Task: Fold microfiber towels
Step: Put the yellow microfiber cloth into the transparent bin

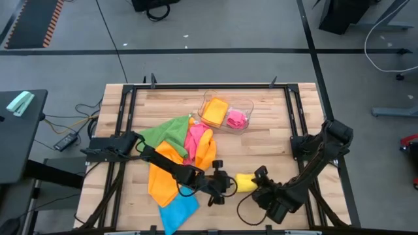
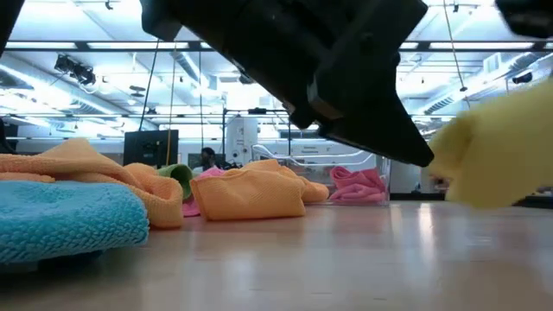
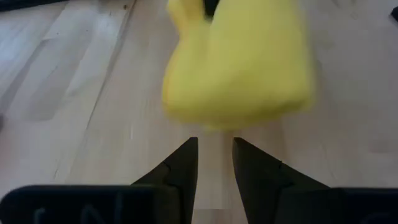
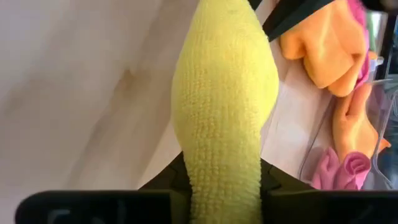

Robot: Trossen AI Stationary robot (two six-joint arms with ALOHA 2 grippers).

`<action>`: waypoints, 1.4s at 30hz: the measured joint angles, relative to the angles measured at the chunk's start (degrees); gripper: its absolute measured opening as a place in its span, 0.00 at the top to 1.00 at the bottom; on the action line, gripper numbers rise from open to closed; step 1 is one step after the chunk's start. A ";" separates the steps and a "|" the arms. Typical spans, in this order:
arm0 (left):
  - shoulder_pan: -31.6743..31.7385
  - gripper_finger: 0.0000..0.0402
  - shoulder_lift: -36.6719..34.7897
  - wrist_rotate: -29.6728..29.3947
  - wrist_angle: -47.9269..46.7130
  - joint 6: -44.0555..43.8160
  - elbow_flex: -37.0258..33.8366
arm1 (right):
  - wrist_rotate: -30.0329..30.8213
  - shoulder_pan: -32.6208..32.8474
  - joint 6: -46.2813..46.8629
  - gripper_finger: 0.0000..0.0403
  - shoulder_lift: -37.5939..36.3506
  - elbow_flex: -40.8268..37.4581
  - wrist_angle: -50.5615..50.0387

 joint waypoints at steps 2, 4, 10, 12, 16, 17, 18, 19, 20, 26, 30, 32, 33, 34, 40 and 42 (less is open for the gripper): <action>0.00 0.73 0.04 0.02 -0.35 0.02 0.00 | -0.19 0.59 0.95 0.80 -2.21 0.00 -0.25; -0.17 0.73 0.05 0.01 -0.38 0.02 0.00 | -0.21 0.88 2.46 0.80 -4.78 0.00 -0.44; -1.39 0.74 -2.99 -0.01 -3.13 1.25 -0.03 | -1.42 0.97 10.14 0.80 -12.54 0.00 -2.66; -1.96 0.75 -4.48 -0.11 -3.59 2.47 0.11 | -0.98 0.96 12.32 0.80 -14.56 0.00 -3.81; -2.91 0.76 -5.41 -0.13 -4.17 3.07 -0.02 | 3.66 -0.40 16.58 0.80 -17.53 0.00 -6.57; -2.99 0.76 -5.47 0.00 -3.36 2.58 0.01 | 4.87 -1.06 17.36 0.80 -18.05 0.00 -7.48; -3.01 0.75 -5.59 0.02 -3.24 2.00 0.05 | 6.18 -1.77 18.15 0.80 -18.44 0.00 -8.38; -3.13 0.75 -5.62 0.02 -3.20 1.03 0.07 | 7.31 -2.71 18.52 0.80 -18.71 0.00 -9.06; -3.28 0.75 -5.62 0.00 -3.30 -0.22 0.07 | 8.27 -3.95 18.63 0.80 -18.87 0.00 -9.37; -3.48 0.76 -5.60 0.04 -3.19 -3.45 0.07 | 13.93 -13.41 14.85 0.80 -18.40 0.00 -9.66; -3.50 0.76 -5.60 0.04 -3.00 -1.75 0.07 | 16.27 -21.11 9.17 0.80 -18.01 0.00 -9.44; -3.56 0.76 -5.62 0.02 -3.00 -0.19 0.07 | 17.21 -24.84 6.29 0.80 -17.86 0.00 -9.22; -3.79 0.77 -5.96 0.02 -3.21 0.96 0.05 | 17.59 -26.56 4.57 0.80 -17.87 0.00 -9.01; -3.89 0.78 -6.17 -0.05 -3.17 2.35 0.05 | 18.04 -28.46 2.41 0.80 -17.87 0.00 -8.58; -3.27 0.83 -8.25 -0.67 -5.76 13.77 0.09 | 19.61 -38.34 -14.13 0.80 -17.87 0.00 -3.75; -2.11 0.85 -8.58 -0.72 -6.93 15.02 0.11 | 19.66 -41.18 -19.89 0.80 -17.87 0.00 -1.43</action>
